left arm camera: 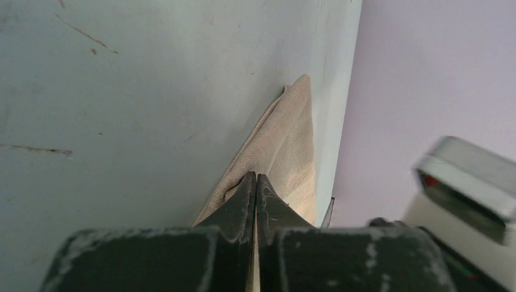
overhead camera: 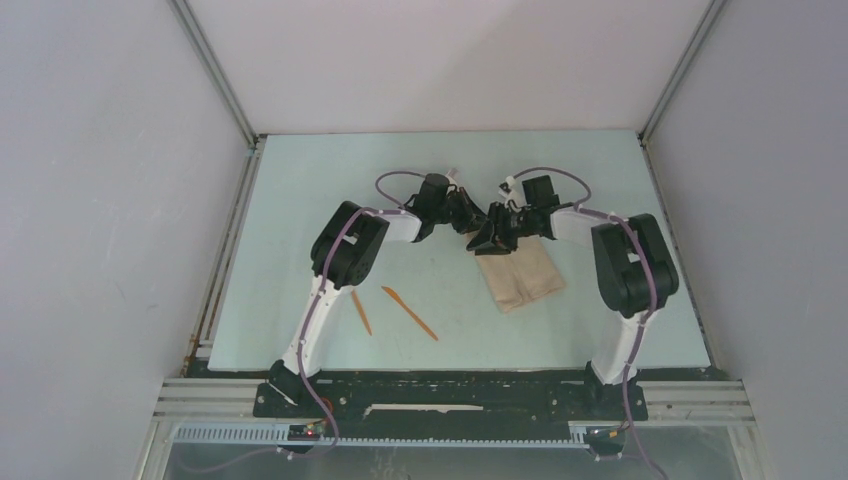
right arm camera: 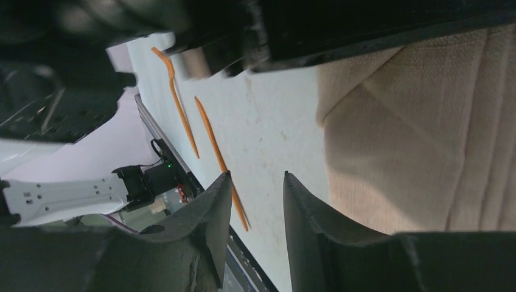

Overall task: Fold the napkin into a case and place the utensils inside
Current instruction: Smooth out the 2/3-rectangle-folded napkin at the center of the board.

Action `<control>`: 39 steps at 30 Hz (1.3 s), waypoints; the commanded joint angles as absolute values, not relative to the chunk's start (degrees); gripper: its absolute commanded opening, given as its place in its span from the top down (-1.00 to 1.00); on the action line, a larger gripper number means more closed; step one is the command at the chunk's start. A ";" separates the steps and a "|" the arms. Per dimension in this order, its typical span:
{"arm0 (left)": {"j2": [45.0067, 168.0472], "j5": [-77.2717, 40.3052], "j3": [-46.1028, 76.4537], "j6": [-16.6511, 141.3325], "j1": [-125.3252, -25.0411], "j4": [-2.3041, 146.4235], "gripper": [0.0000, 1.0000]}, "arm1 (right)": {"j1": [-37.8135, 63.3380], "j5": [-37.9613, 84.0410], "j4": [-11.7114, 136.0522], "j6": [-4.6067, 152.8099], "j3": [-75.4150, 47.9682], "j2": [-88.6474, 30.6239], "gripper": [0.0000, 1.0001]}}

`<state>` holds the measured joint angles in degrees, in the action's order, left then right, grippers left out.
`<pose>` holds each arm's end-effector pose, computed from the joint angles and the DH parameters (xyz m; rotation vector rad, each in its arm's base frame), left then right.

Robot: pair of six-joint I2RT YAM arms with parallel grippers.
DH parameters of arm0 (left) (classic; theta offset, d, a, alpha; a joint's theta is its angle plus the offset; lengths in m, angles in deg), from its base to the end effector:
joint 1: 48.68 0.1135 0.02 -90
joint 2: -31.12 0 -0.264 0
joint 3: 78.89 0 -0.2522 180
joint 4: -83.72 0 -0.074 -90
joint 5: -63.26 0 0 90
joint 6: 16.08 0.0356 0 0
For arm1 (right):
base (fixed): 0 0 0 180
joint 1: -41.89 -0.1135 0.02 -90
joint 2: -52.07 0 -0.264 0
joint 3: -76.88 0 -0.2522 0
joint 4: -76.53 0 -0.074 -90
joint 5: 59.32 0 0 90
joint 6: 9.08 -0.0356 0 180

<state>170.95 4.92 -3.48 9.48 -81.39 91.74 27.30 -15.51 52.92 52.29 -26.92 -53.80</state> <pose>0.4278 -0.2970 0.0906 -0.2514 2.3720 -1.5162 0.3519 0.1181 0.1635 -0.0462 2.5582 1.3140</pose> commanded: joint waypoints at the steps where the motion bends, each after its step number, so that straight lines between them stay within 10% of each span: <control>1: 172.38 3.61 -4.24 7.82 -81.20 93.39 0.99 | 26.59 -18.39 57.90 48.89 -24.18 -58.99 0.13; 25: 172.67 3.75 -6.04 7.97 -81.29 91.88 0.99 | 33.91 -15.95 48.05 54.69 -57.87 -37.07 0.15; 39: 158.08 11.74 -8.85 11.30 -80.90 88.35 -0.19 | 35.43 -18.21 52.37 52.25 -38.73 -44.20 0.07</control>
<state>167.04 8.52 -6.69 9.10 -81.33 88.63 35.08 -17.87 48.66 53.78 -44.17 -39.68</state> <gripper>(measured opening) 0.562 0.465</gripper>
